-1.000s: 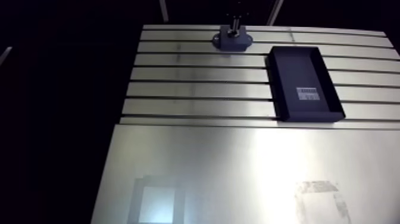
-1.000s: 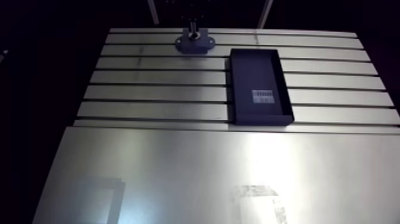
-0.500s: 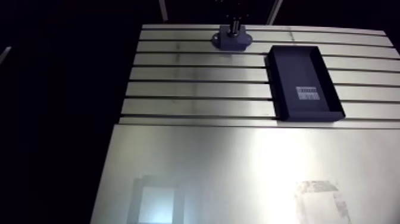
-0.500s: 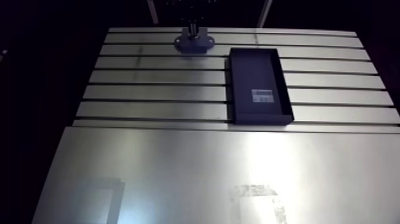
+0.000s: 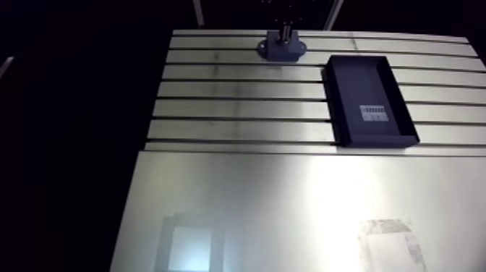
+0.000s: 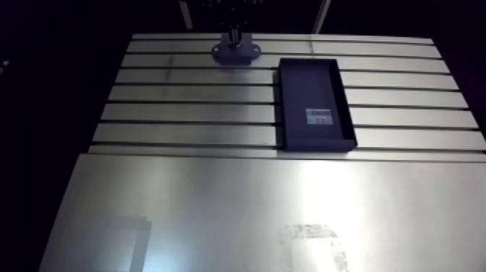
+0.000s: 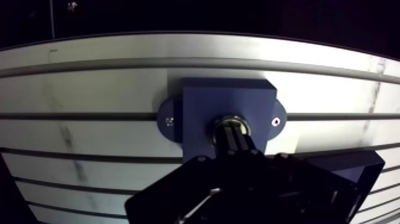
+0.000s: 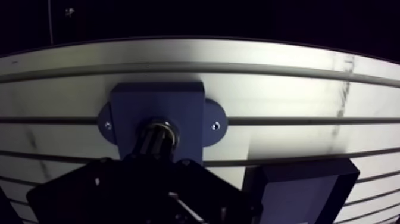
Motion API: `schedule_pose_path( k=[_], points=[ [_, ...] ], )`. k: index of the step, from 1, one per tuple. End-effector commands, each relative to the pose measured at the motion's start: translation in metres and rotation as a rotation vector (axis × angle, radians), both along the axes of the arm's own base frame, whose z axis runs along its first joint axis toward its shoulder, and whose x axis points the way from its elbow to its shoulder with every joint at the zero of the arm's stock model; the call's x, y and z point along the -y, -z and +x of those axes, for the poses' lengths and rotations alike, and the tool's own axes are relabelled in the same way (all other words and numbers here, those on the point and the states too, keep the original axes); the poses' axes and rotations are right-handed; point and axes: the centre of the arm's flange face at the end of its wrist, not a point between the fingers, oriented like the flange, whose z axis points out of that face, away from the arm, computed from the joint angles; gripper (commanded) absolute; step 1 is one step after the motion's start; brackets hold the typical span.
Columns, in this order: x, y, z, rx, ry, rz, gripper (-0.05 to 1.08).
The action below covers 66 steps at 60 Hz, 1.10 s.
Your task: Pick up the bearing and press it into the housing until flush.
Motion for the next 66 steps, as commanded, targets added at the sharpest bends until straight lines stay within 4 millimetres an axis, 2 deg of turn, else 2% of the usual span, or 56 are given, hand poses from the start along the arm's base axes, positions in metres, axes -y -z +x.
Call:
schedule_pose_path(
  k=[1,66],
  points=[
    [0.0000,0.0003,0.0001,-0.001,-0.001,0.000,1.08],
    [0.0020,0.0050,0.0030,0.008,-0.009,0.001,1.08]
  ],
)
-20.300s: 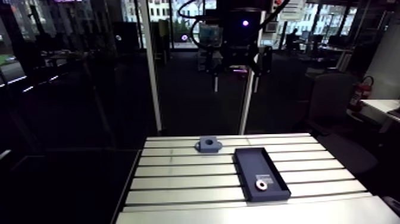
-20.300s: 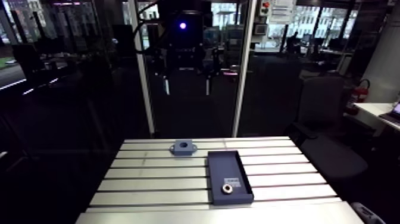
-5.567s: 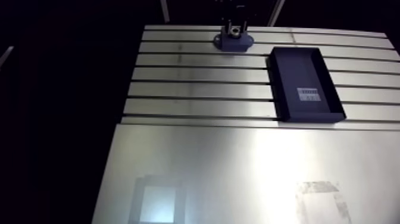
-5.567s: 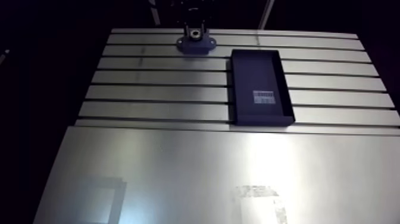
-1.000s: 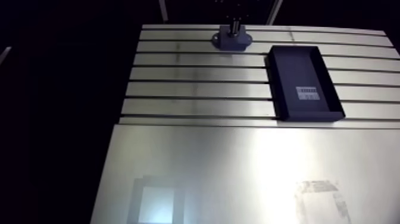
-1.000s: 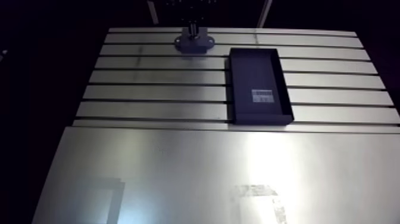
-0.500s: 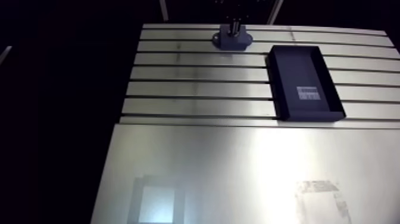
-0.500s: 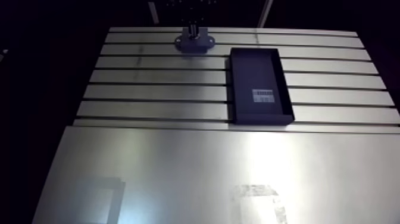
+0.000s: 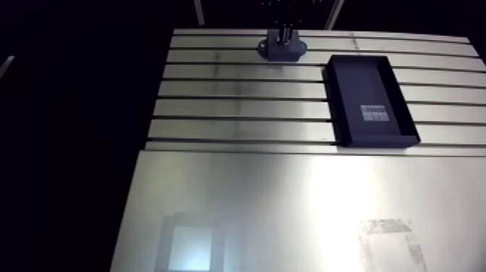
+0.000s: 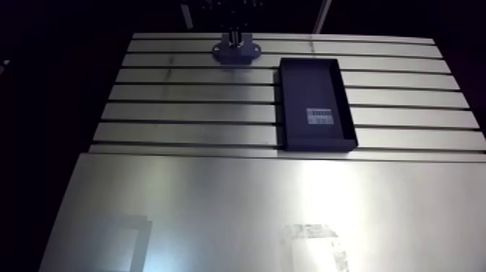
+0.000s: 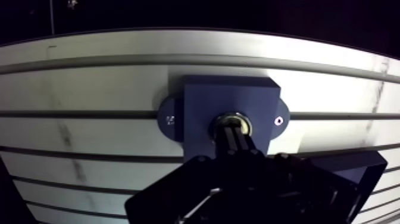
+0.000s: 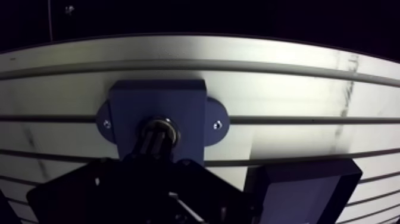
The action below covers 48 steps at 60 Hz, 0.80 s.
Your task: Pick up the bearing and press it into the housing until flush.
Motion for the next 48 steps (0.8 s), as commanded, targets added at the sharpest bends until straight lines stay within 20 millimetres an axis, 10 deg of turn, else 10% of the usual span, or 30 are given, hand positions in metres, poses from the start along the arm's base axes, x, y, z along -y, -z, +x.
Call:
schedule_pose_path(
  k=[1,48],
  points=[
    [0.0005,0.0001,0.0002,0.000,-0.002,0.000,1.08],
    [-0.0012,0.0010,-0.0011,0.002,0.000,-0.005,1.08]
  ],
)
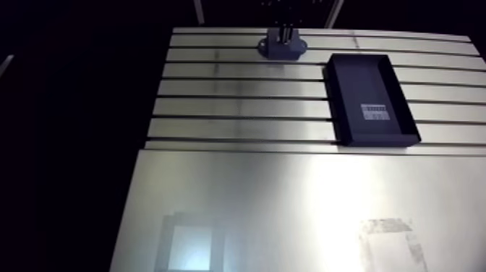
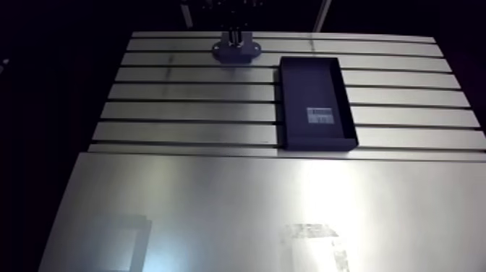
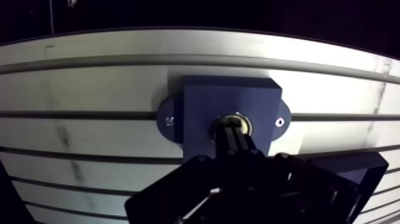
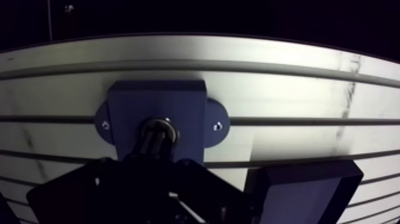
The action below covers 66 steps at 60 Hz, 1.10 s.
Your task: Pick up the bearing and press it into the housing until flush.
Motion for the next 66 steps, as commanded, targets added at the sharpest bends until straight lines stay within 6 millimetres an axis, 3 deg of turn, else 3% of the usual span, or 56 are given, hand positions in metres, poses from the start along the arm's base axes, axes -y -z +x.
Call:
schedule_pose_path(
  k=[1,39,41,42,43,44,45,46,47,51,59,66],
  points=[
    [-0.001,-0.005,-0.001,-0.007,0.003,-0.004,1.08],
    [0.001,-0.033,0.004,-0.016,-0.004,0.002,1.06],
    [0.002,-0.035,0.004,-0.013,-0.005,0.002,1.02],
    [0.002,-0.037,0.006,-0.006,-0.006,0.004,0.85],
    [0.002,-0.037,0.006,-0.006,-0.006,0.004,0.85],
    [0.003,-0.039,0.008,0.008,-0.007,0.004,0.52],
    [0.003,-0.039,0.008,0.008,-0.007,0.004,0.52],
    [0.003,-0.043,0.010,0.025,-0.008,0.005,0.24],
    [0.003,-0.048,0.013,0.038,-0.008,0.008,0.10],
    [0.003,-0.058,0.017,0.046,-0.008,0.010,0.01],
    [0.001,-0.086,0.026,0.036,-0.005,0.008,0.01],
    [0.001,-0.119,0.046,0.051,-0.005,0.009,0.01]
  ],
)
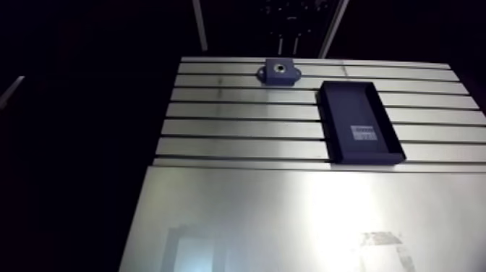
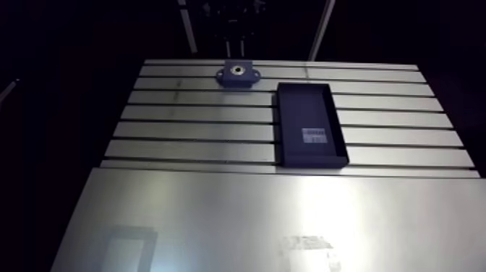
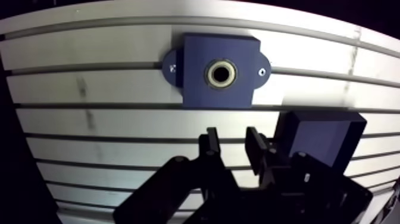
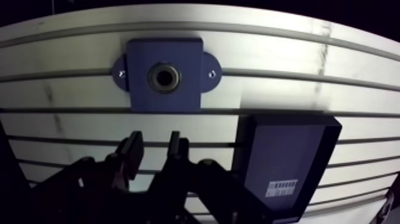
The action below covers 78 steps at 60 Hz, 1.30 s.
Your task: Pick up the bearing and press it into the housing until flush.
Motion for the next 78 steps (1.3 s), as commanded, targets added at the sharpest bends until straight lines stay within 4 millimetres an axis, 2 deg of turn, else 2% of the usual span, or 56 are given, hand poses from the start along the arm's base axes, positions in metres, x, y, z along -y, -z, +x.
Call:
schedule_pose_path(
  k=[1,4,6,7,10,13,14,17,19,21,23,30,32,42,61,67,71,78],
  points=[
    [-0.001,-0.057,0.032,0.011,0.000,0.002,0.01],
    [-0.002,-0.068,0.038,0.001,0.001,0.000,0.01],
    [-0.002,-0.089,0.051,-0.013,-0.008,-0.002,0.01],
    [-0.002,-0.089,0.051,-0.013,-0.008,-0.002,0.01],
    [-0.004,-0.109,0.066,-0.019,-0.019,-0.005,0.01],
    [-0.005,-0.118,0.073,-0.024,-0.021,-0.004,0.01],
    [-0.005,-0.129,0.082,-0.033,-0.026,-0.005,0.01],
    [-0.006,-0.137,0.089,-0.037,-0.029,-0.004,0.01],
    [-0.008,-0.151,0.106,-0.035,-0.032,-0.005,0.01],
    [-0.008,-0.151,0.106,-0.035,-0.032,-0.005,0.01],
    [-0.012,-0.166,0.122,-0.041,-0.038,-0.006,0.01],
    [-0.020,-0.188,0.144,-0.056,-0.037,-0.008,0.01],
    [-0.025,-0.200,0.155,-0.066,-0.039,-0.010,0.01],
    [-0.030,-0.232,0.179,-0.106,-0.032,-0.009,0.01],
    [-0.031,-0.256,0.190,-0.149,-0.024,-0.019,0.01],
    [-0.039,-0.262,0.189,-0.164,-0.003,-0.038,0.01],
    [-0.050,-0.266,0.186,-0.175,0.029,-0.065,0.01],
    [-0.055,-0.266,0.183,-0.178,0.040,-0.073,0.01]
  ],
)
